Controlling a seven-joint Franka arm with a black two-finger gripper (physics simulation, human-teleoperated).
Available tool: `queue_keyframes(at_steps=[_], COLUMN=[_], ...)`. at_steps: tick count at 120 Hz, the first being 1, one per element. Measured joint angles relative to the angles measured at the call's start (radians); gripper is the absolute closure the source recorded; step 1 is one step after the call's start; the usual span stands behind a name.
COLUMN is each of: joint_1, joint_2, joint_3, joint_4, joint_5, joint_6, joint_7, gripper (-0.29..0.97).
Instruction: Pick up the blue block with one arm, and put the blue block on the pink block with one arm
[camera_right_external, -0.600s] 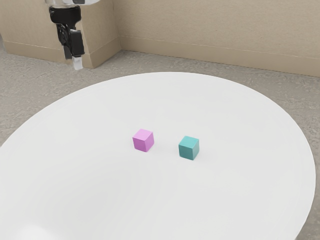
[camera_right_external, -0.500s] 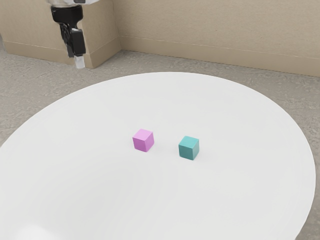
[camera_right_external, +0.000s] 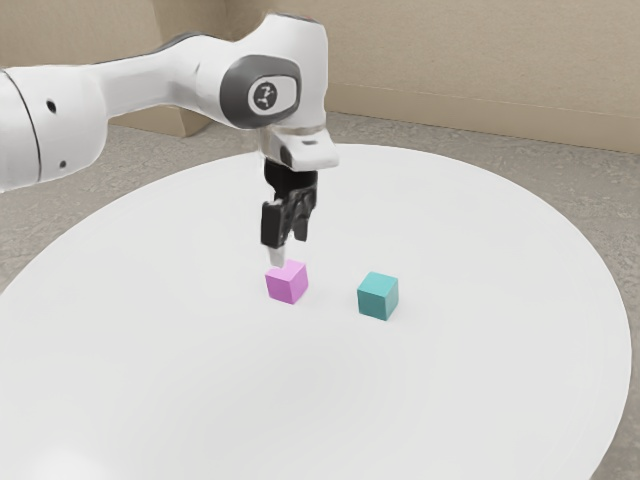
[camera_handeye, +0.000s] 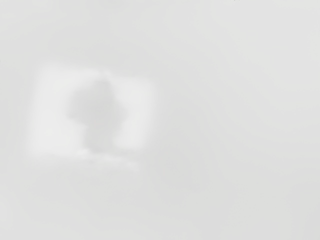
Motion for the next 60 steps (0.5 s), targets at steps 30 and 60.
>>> queue_keyframes(at_steps=[30,60], joint_1=[-0.04,-0.054], joint_2=[0.115,0.251], joint_3=[0.0,0.036], joint_4=[-0.003,0.056], joint_5=[0.055,0.072], joint_6=[0.225,0.297], joint_7=[0.151,0.106], gripper=[0.0,0.0])
